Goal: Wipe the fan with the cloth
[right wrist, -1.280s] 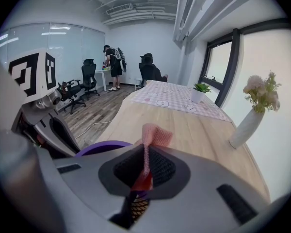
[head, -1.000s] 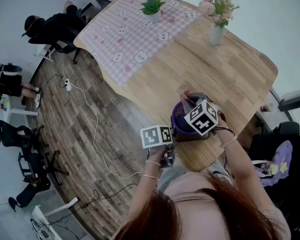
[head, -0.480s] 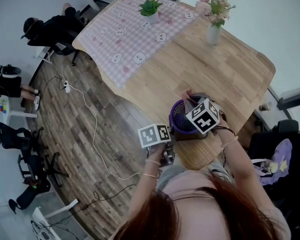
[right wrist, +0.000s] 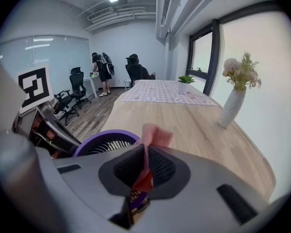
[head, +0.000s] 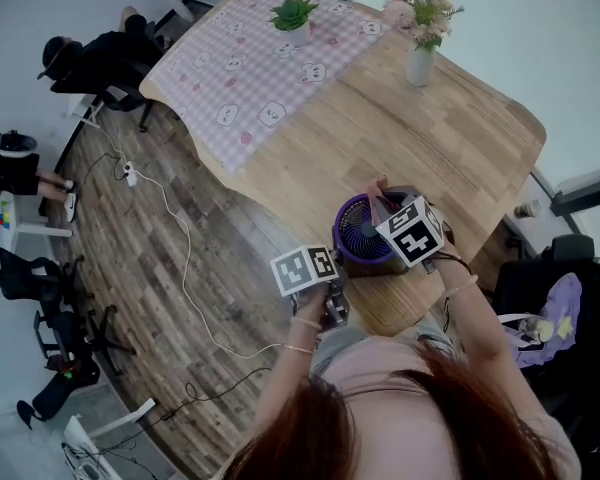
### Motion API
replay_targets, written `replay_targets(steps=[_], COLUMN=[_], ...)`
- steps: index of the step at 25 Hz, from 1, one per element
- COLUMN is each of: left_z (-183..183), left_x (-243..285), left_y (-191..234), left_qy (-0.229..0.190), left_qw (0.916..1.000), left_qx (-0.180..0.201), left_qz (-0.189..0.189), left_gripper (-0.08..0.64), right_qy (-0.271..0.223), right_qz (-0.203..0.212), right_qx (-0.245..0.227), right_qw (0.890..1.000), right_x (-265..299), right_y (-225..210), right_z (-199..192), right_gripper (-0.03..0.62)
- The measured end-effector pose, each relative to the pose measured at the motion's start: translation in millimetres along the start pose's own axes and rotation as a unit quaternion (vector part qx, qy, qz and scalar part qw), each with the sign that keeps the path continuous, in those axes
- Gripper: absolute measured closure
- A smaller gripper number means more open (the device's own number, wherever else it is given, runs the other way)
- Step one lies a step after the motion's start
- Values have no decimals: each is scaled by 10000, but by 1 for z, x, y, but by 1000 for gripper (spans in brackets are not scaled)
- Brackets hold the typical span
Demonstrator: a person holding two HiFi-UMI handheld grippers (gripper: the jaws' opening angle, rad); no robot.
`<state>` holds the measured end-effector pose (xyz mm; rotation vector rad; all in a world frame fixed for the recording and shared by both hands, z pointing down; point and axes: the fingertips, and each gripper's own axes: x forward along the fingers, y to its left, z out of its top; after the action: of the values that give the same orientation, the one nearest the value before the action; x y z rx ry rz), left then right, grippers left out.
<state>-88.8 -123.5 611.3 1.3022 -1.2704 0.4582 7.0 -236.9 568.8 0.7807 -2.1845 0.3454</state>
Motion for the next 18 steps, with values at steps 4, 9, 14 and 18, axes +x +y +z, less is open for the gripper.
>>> replay_targets(steps=[4,9,14,18], left_z=[0,-1,-2,-3], left_x=[1,-1,0,-2], left_y=[0,-1,-1,0], left_qy=[-24,-55,-76,-88], left_qw=[10000,10000,9999,9999], left_qx=[-44,-62,-87,-111], left_qz=[14,43,66,63], left_gripper=[512,512,512,512], right_qy=[-19,-51,-136,-163], right_qz=[2,-3,-37,-16], right_qx=[110,204,352,481], right_qw=[9999,9998,9993,9987], right_x=[-3,-8,-12,-16], right_y=[-1,-1,-3,0], right_z=[-5,-8,-14,-19], right_gripper=[569,569,569,569])
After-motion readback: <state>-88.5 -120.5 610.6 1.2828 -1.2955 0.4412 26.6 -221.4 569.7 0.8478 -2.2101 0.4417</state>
